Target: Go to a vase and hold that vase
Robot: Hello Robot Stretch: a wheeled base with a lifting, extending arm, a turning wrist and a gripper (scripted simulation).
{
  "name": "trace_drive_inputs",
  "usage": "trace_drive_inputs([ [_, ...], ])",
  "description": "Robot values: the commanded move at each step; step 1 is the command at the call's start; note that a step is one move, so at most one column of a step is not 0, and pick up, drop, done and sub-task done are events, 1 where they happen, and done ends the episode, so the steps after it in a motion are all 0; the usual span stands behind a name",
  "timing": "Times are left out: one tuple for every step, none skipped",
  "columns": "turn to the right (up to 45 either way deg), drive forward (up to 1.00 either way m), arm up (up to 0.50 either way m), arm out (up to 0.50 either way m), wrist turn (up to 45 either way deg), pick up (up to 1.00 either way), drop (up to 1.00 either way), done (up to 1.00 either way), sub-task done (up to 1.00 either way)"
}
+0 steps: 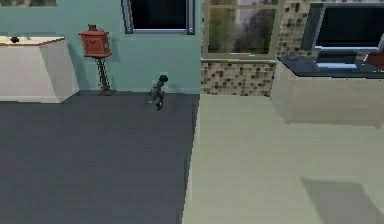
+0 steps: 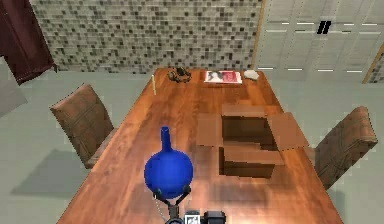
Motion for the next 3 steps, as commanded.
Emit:
trace_drive_inputs([
  [0.0,0.00,0.00,0.00,0.0,1.00,0.00,0.00,0.00],
  [0.0,0.00,0.10,0.00,0.0,0.00,0.00,0.00,0.00],
  [0.0,0.00,0.00,0.00,0.0,0.00,0.00,1.00,0.00],
])
